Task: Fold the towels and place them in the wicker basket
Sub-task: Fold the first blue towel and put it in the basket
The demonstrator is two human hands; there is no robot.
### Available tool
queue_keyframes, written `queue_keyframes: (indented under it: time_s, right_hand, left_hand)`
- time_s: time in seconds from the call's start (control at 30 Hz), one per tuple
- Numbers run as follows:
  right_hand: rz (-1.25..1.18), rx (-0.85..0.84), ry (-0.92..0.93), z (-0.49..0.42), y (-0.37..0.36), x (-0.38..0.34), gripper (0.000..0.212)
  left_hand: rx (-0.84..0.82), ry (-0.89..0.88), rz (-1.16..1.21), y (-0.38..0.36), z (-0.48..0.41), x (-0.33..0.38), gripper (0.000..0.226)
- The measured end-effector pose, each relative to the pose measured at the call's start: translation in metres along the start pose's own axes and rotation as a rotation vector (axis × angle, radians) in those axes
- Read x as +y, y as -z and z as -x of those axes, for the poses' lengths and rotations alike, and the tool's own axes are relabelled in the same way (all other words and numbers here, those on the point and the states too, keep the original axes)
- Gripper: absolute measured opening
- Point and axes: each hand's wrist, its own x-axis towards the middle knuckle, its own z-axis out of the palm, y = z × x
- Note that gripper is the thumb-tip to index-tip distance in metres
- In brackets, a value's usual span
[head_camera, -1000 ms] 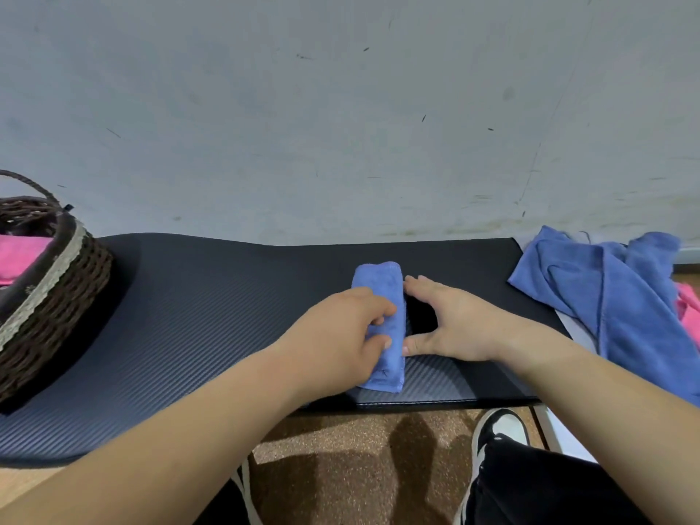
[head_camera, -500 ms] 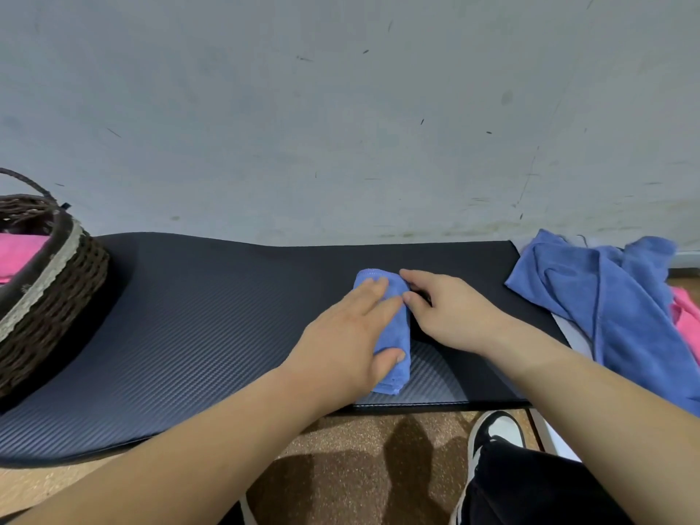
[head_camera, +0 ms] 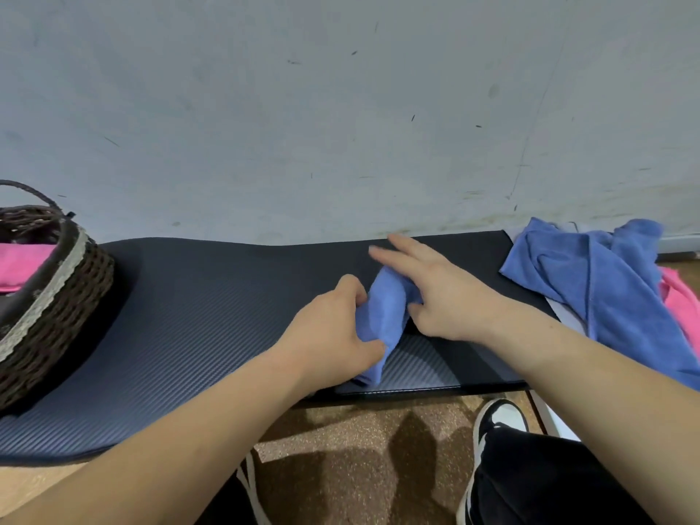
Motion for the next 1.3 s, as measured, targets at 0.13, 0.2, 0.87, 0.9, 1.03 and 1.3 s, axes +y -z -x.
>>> queue_keyframes:
  time_s: [0.13, 0.2, 0.87, 0.9, 1.03, 1.3]
  right_hand:
    - [0.029, -0.068, 0.011, 0.010, 0.002, -0.017, 0.044]
    - [-0.155, -0.056, -0.090, 0.017, 0.008, -0.033, 0.033]
    - [-0.964, 0.093, -0.228, -0.020, -0.035, -0.277, 0.054]
    - [-0.962, 0.081, -0.227, -0.029, -0.037, -0.288, 0.055]
    - [-0.953, 0.043, -0.241, -0.067, -0.045, -0.336, 0.075]
    - [-0.873, -0.120, -0.210, -0.125, -0.061, -0.398, 0.052]
  left_hand:
    - [0.032, -0.099, 0.020, 0.030, 0.020, -0.011, 0.044]
    - [0.091, -0.093, 0.096, 0.048, 0.031, -0.019, 0.051]
    - [0.320, 0.264, 1.195, 0.182, 0.156, -0.146, 0.029]
    - [0.359, 0.272, 1.178, 0.193, 0.160, -0.155, 0.026]
    - [0.614, 0.351, 1.176, 0.240, 0.175, -0.194, 0.022]
    - [0.884, 0.570, 0.655, 0.268, 0.171, -0.276, 0.020]
